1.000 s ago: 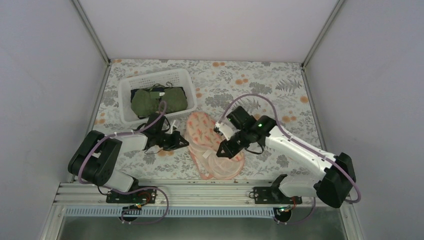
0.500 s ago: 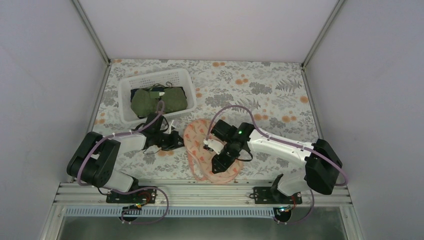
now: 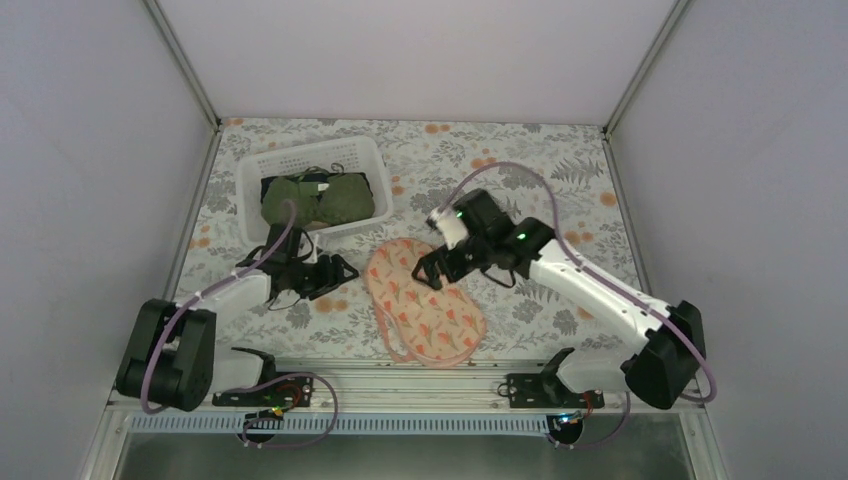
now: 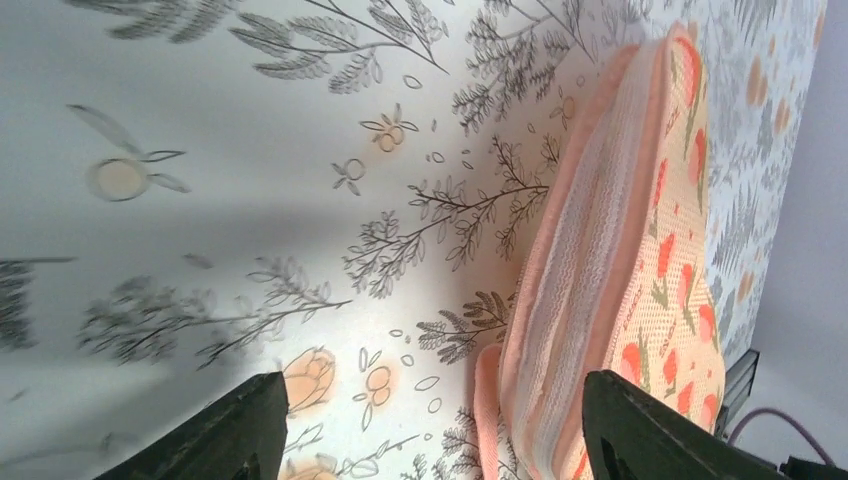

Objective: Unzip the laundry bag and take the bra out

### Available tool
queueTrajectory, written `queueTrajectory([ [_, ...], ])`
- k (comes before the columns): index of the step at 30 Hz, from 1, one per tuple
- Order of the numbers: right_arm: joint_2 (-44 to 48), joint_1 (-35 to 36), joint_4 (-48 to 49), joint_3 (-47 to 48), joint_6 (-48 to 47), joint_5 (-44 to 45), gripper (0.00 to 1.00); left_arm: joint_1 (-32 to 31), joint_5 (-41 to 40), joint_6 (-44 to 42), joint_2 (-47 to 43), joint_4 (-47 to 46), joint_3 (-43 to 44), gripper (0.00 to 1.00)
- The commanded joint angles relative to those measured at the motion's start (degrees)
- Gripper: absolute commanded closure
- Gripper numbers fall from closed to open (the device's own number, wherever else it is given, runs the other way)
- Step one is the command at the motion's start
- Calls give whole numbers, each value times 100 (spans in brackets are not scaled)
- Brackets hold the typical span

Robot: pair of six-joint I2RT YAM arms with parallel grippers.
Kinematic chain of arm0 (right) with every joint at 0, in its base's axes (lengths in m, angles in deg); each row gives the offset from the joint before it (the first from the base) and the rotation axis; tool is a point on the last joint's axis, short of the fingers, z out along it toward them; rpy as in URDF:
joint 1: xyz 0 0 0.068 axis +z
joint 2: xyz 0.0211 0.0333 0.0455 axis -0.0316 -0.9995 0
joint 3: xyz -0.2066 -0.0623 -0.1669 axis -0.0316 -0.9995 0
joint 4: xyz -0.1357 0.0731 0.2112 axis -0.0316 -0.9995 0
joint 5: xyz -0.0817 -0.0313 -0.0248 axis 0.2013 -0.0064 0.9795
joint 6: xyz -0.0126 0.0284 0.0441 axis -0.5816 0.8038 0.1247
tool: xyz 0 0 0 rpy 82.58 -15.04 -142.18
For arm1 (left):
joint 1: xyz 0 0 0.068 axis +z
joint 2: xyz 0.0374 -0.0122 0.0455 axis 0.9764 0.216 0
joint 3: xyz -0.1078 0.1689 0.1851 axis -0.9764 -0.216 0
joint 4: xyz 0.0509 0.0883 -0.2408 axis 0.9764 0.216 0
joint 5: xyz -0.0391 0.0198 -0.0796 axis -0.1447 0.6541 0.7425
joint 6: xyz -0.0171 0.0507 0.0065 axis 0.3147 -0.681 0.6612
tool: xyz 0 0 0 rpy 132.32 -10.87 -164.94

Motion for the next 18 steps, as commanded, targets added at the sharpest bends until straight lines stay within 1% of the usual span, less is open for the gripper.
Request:
queueTrajectory([
  [1,524,-734,1241,100,185,440,0,291,-208,-98,-563,629,-61,25],
  [4,675,-1267,1881,83,319,749,0,409,-112,-78,-959,928,-41,25],
  [6,726,-1536,2428,18,424,984,0,492,124,-77,-1279,928,34,24],
  [9,859,-1922,3060,-152,568,1222,0,636,511,-205,-1688,857,337,24],
  [12,973,-2246,3518,-347,592,1362,0,749,896,-430,-1988,982,712,21],
  [16,1106,-2597,3956,-531,312,1515,0,881,1285,-835,-2237,729,1250,18],
  [18,1172,-2773,4193,-606,105,1583,0,1029,1239,-1395,-2214,679,1701,16],
])
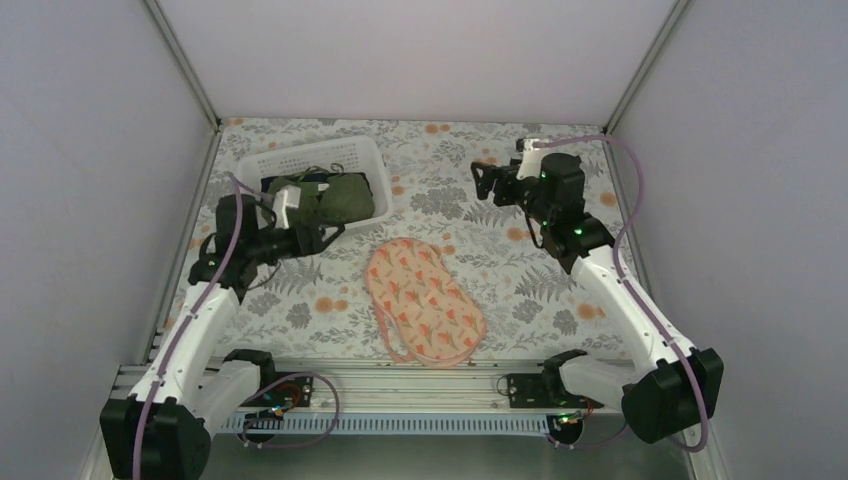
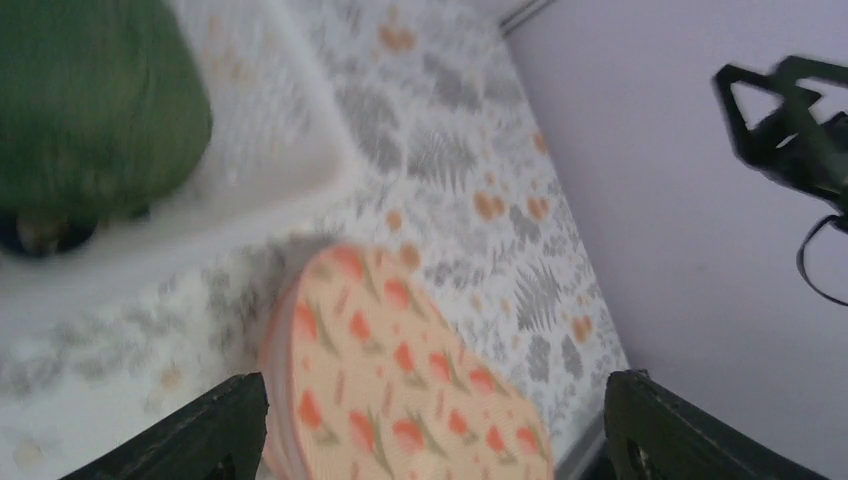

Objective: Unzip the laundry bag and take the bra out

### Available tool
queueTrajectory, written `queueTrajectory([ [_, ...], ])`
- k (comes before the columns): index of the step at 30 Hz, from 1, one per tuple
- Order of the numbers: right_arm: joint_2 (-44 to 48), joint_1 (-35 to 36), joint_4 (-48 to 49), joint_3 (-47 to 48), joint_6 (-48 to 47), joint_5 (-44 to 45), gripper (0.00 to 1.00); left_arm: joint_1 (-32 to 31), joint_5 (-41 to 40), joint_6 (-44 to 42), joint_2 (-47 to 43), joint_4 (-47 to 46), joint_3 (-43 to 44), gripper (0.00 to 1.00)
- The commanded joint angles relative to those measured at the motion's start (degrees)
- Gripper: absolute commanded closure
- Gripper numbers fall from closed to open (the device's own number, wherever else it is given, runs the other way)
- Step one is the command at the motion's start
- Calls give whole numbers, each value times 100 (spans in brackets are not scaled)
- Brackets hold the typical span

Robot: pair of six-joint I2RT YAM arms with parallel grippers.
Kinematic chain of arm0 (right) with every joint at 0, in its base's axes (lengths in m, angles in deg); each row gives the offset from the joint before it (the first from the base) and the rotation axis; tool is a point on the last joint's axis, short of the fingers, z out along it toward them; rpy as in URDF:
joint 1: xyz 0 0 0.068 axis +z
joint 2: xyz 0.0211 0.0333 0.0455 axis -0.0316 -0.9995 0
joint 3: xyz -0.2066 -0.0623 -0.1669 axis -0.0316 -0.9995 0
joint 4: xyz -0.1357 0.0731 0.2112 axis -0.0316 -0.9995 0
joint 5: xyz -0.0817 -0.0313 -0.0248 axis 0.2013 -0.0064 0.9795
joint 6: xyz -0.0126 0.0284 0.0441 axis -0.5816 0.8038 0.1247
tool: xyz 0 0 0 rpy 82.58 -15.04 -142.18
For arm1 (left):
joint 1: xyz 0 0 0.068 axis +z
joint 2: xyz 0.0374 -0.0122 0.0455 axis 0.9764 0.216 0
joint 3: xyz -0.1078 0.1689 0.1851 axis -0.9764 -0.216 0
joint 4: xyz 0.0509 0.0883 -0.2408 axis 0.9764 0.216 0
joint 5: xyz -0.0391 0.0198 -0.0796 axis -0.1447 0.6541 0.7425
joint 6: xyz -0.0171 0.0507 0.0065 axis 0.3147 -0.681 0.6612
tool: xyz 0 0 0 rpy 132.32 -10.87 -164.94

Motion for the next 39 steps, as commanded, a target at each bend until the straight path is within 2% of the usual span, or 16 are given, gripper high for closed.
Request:
queueTrajectory([
  [1,214,-336,957,-215,-378,359,0,247,-28,-1375,7,-46,987,13],
  [3,245,-473,1294,-315,-529,449,0,284,-1403,-2673,155,512,1742,2],
  [5,218,-642,1586,-423,-640,436,0,320,-2745,-3537,284,651,2185,0],
  [7,158,-813,1872,-538,-758,345,0,389,-3652,-4024,303,271,2311,0],
  [9,81,-1028,2174,-665,-804,242,0,534,-4051,-4262,266,-394,2180,0],
  [11,34,-1275,2563,-869,-789,94,0,866,-4112,-4203,267,-1113,1903,0],
  [15,10,-1675,3413,-1497,-811,90,0,1411,-3736,-3791,231,-2630,978,0],
  [19,-3,-1890,3862,-2148,-1081,445,0,1515,-3581,-3557,171,-3885,-154,0],
  [26,170,-1986,5440,-3492,-1783,133,0,1511,-2843,-3596,112,-5989,-2069,0],
  [30,-38,-2052,6054,-3856,-1735,-95,0,1515,-2564,-3519,697,-6768,-2417,0],
  [33,-442,-2056,6470,-4059,-1695,-264,0,1464,-2794,-3526,1755,-6997,-2142,0],
  [36,-817,-2065,6952,-4267,-1735,-97,0,1315,-2925,-3480,2298,-8249,-2520,0],
  [39,-1184,-2077,7385,-4370,-1768,-285,0,1056,-2845,-3628,2366,-9205,-2961,0],
])
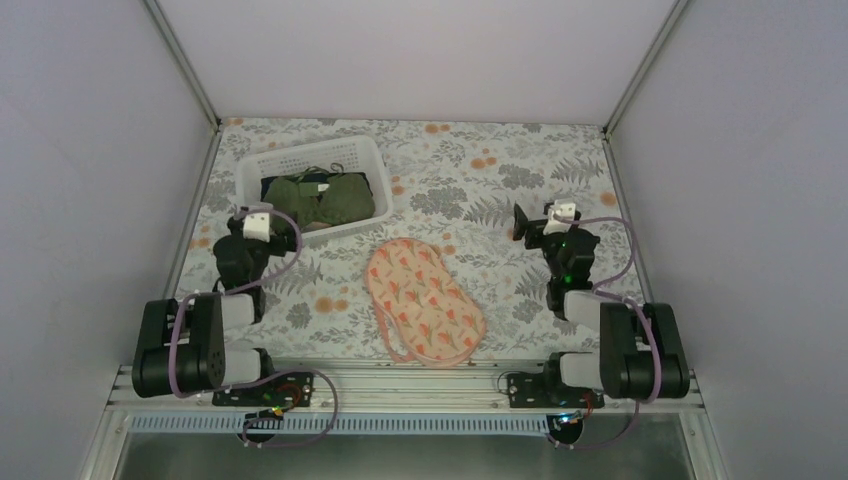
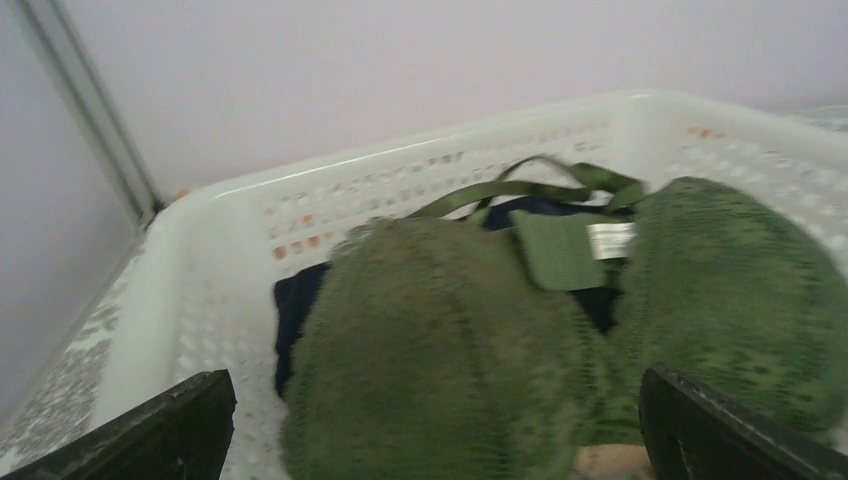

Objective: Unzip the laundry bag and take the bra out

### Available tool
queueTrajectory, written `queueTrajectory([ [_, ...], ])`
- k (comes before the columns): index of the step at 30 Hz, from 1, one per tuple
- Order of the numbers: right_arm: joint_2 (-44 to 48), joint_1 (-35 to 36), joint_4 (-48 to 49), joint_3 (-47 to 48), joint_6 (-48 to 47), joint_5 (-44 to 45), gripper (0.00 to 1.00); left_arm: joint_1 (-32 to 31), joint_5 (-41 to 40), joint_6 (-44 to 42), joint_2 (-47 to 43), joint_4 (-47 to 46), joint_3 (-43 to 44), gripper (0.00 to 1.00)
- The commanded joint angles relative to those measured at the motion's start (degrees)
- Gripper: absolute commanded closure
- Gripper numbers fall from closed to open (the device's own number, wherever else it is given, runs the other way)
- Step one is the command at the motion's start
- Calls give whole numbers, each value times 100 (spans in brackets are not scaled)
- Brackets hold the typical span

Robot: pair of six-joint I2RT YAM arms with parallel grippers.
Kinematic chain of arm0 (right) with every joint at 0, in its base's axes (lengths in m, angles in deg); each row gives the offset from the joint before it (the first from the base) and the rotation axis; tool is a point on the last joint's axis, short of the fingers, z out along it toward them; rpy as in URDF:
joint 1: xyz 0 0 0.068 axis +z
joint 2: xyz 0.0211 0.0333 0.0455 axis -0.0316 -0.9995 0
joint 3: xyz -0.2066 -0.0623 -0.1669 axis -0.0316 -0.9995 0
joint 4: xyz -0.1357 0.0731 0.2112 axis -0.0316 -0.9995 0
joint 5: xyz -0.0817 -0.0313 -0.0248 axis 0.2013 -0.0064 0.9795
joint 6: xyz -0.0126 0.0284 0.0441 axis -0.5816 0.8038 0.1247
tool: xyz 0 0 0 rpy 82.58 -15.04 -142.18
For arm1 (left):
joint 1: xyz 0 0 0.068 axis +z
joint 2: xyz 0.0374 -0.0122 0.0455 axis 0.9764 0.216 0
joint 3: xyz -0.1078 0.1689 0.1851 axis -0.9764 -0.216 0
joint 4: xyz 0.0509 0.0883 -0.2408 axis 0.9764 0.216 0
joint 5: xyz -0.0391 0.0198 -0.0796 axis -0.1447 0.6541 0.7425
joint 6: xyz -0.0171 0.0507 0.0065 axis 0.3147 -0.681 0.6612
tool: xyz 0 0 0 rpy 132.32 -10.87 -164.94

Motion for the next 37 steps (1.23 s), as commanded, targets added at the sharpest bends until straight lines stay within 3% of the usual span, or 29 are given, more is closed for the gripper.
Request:
queueTrajectory([
  [1,-433,-62,1033,-141,-216,-195,0,-337,-9,-191,78,-1839,-481,0],
  [4,-688,-67,1353,-186,-288,-202,0,-371,-191,-64,349,-2142,-463,0],
  [9,-1241,-66,1890,-221,-339,-194,0,-514,-380,-143,1502,-3713,-692,0],
  [12,-1351,-141,1759,-74,-264,-234,0,-533,-518,-117,1267,-2905,-447,0],
  [17,-1380,-220,1686,-21,-140,-255,0,-578,-562,-142,1345,-2335,-97,0],
  [37,-1399,-249,1654,21,-73,-202,0,-599,-644,-150,1369,-2256,-21,0],
])
